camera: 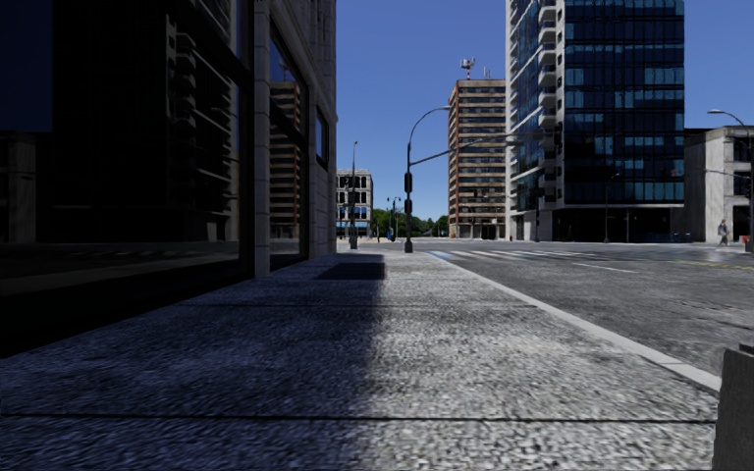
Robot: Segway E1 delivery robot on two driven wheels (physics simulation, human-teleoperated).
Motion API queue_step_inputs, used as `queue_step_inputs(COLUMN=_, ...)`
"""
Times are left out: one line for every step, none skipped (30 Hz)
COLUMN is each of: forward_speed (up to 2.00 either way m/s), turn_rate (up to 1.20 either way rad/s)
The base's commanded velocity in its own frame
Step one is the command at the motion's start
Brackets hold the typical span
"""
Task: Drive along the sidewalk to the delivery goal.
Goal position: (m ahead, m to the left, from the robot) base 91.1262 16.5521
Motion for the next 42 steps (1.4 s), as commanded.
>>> queue_step_inputs(forward_speed=2.0, turn_rate=0.0)
queue_step_inputs(forward_speed=2.0, turn_rate=0.0)
queue_step_inputs(forward_speed=2.0, turn_rate=0.0)
queue_step_inputs(forward_speed=2.0, turn_rate=0.0)
queue_step_inputs(forward_speed=2.0, turn_rate=0.0)
queue_step_inputs(forward_speed=2.0, turn_rate=0.0)
queue_step_inputs(forward_speed=2.0, turn_rate=0.0)
queue_step_inputs(forward_speed=2.0, turn_rate=0.0)
queue_step_inputs(forward_speed=2.0, turn_rate=0.0)
queue_step_inputs(forward_speed=2.0, turn_rate=0.0)
queue_step_inputs(forward_speed=2.0, turn_rate=0.0)
queue_step_inputs(forward_speed=2.0, turn_rate=0.0)
queue_step_inputs(forward_speed=2.0, turn_rate=0.0)
queue_step_inputs(forward_speed=2.0, turn_rate=0.0)
queue_step_inputs(forward_speed=2.0, turn_rate=0.0)
queue_step_inputs(forward_speed=2.0, turn_rate=0.0)
queue_step_inputs(forward_speed=2.0, turn_rate=0.0)
queue_step_inputs(forward_speed=2.0, turn_rate=0.0)
queue_step_inputs(forward_speed=2.0, turn_rate=0.0)
queue_step_inputs(forward_speed=2.0, turn_rate=0.0)
queue_step_inputs(forward_speed=2.0, turn_rate=0.0)
queue_step_inputs(forward_speed=2.0, turn_rate=0.0)
queue_step_inputs(forward_speed=2.0, turn_rate=0.0)
queue_step_inputs(forward_speed=2.0, turn_rate=0.0)
queue_step_inputs(forward_speed=2.0, turn_rate=0.0)
queue_step_inputs(forward_speed=2.0, turn_rate=0.0)
queue_step_inputs(forward_speed=2.0, turn_rate=0.0)
queue_step_inputs(forward_speed=2.0, turn_rate=0.0)
queue_step_inputs(forward_speed=2.0, turn_rate=0.0)
queue_step_inputs(forward_speed=2.0, turn_rate=0.0)
queue_step_inputs(forward_speed=2.0, turn_rate=0.0)
queue_step_inputs(forward_speed=2.0, turn_rate=0.0)
queue_step_inputs(forward_speed=2.0, turn_rate=0.0)
queue_step_inputs(forward_speed=2.0, turn_rate=0.0)
queue_step_inputs(forward_speed=2.0, turn_rate=0.0)
queue_step_inputs(forward_speed=2.0, turn_rate=0.0)
queue_step_inputs(forward_speed=2.0, turn_rate=0.0)
queue_step_inputs(forward_speed=2.0, turn_rate=0.0)
queue_step_inputs(forward_speed=2.0, turn_rate=0.0)
queue_step_inputs(forward_speed=2.0, turn_rate=0.0)
queue_step_inputs(forward_speed=2.0, turn_rate=0.0)
queue_step_inputs(forward_speed=2.0, turn_rate=0.0)
